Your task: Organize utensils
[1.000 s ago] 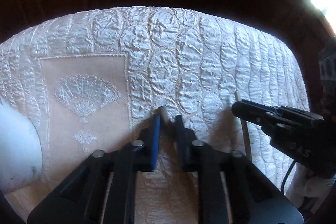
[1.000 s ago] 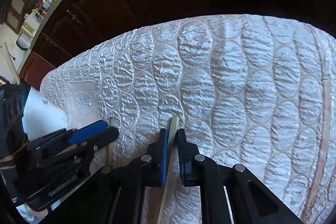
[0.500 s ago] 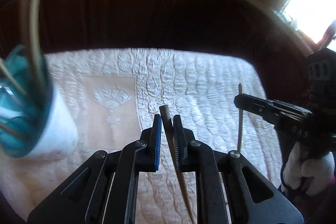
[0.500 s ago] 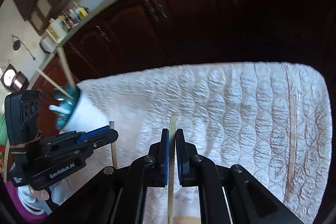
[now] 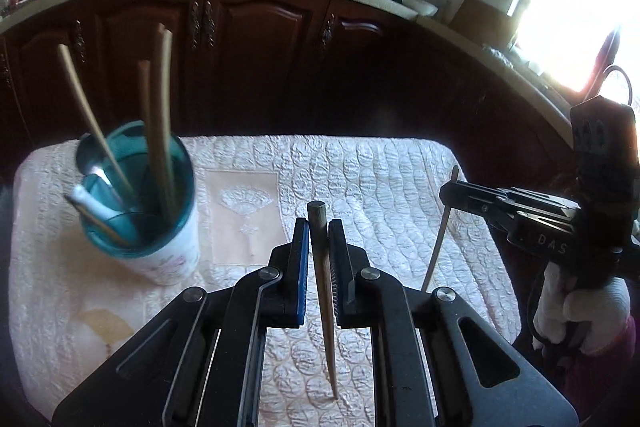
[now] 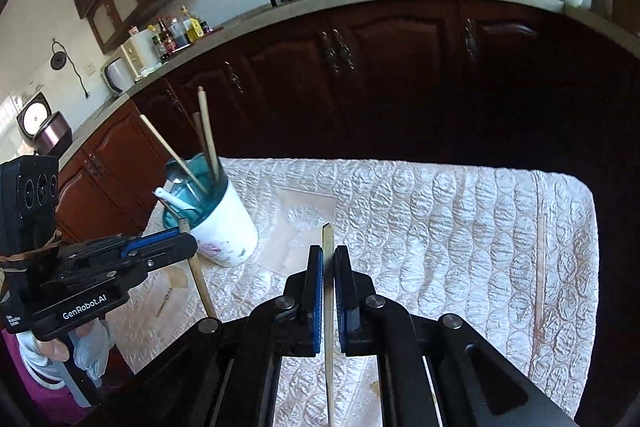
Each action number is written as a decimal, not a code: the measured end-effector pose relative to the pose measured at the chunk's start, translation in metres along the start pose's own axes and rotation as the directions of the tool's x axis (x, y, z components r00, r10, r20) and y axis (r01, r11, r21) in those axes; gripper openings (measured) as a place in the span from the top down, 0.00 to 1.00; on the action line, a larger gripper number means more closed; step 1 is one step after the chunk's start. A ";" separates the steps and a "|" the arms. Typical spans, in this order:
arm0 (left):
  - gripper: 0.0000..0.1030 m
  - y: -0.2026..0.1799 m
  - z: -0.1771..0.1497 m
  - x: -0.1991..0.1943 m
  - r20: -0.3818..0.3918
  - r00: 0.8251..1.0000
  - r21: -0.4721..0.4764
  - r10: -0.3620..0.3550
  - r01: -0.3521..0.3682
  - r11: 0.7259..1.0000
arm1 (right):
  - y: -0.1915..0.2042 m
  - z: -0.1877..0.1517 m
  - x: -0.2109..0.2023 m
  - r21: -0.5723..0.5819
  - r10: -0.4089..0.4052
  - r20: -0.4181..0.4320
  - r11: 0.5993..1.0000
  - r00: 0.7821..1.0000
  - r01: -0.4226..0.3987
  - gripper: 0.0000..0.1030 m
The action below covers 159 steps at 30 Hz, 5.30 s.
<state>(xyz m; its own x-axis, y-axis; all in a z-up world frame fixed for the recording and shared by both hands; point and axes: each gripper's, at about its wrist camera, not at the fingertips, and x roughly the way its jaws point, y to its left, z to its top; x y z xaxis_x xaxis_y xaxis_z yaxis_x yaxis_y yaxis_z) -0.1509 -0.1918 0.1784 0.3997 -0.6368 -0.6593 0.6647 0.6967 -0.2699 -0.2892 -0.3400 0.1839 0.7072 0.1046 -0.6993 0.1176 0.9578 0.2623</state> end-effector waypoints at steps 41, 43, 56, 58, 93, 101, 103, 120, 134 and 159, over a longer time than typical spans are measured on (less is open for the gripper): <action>0.93 0.117 0.088 -0.121 0.329 0.907 -0.145 0.263 -0.226 0.963 | 0.170 0.134 0.003 -0.246 0.210 0.164 0.955 0.964 -0.166 0.95; 0.93 0.122 0.085 -0.111 0.317 0.907 -0.152 0.278 -0.241 0.959 | 0.173 0.135 0.014 -0.250 0.218 0.145 0.952 0.965 -0.178 0.95; 0.93 0.128 0.062 -0.057 0.230 0.927 -0.161 0.296 -0.263 0.951 | 0.161 0.109 0.092 -0.221 0.183 0.001 0.959 0.983 -0.178 0.95; 0.93 0.128 0.059 -0.051 0.216 0.931 -0.164 0.295 -0.263 0.951 | 0.156 0.104 0.101 -0.207 0.177 -0.017 0.962 0.984 -0.177 0.95; 0.49 0.118 0.032 -0.084 0.240 0.910 -0.197 0.339 -0.296 0.935 | 0.122 0.058 0.073 -0.095 0.176 -0.002 0.980 0.984 -0.176 0.65; 0.49 0.101 0.013 -0.087 0.231 0.907 -0.168 0.353 -0.320 0.932 | 0.131 0.033 0.059 -0.097 0.102 0.029 0.990 0.994 -0.098 0.62; 0.48 0.095 0.007 -0.085 0.219 0.907 -0.156 0.359 -0.331 0.931 | 0.133 0.028 0.060 -0.087 0.093 0.024 0.992 0.995 -0.091 0.62; 0.48 0.078 -0.016 -0.093 0.201 0.883 -0.149 0.424 -0.400 0.904 | 0.151 0.012 0.052 -0.108 0.000 0.037 0.994 0.999 0.004 0.60; 0.48 0.073 -0.019 -0.103 0.228 0.861 -0.147 0.454 -0.431 0.890 | 0.154 0.013 0.041 -0.109 -0.008 0.066 0.994 0.998 0.015 0.57; 0.48 0.083 -0.017 -0.095 0.199 0.862 -0.164 0.466 -0.440 0.883 | 0.158 0.017 0.052 -0.116 -0.019 0.041 0.993 0.999 0.024 0.51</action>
<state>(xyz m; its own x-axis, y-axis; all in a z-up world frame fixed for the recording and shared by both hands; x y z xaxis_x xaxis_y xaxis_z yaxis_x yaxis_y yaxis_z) -0.1447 -0.0682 0.2070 0.7799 -0.2898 -0.5548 0.3077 0.9494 -0.0633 -0.2216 -0.1878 0.2004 0.7331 0.0749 -0.6760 0.0531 0.9846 0.1666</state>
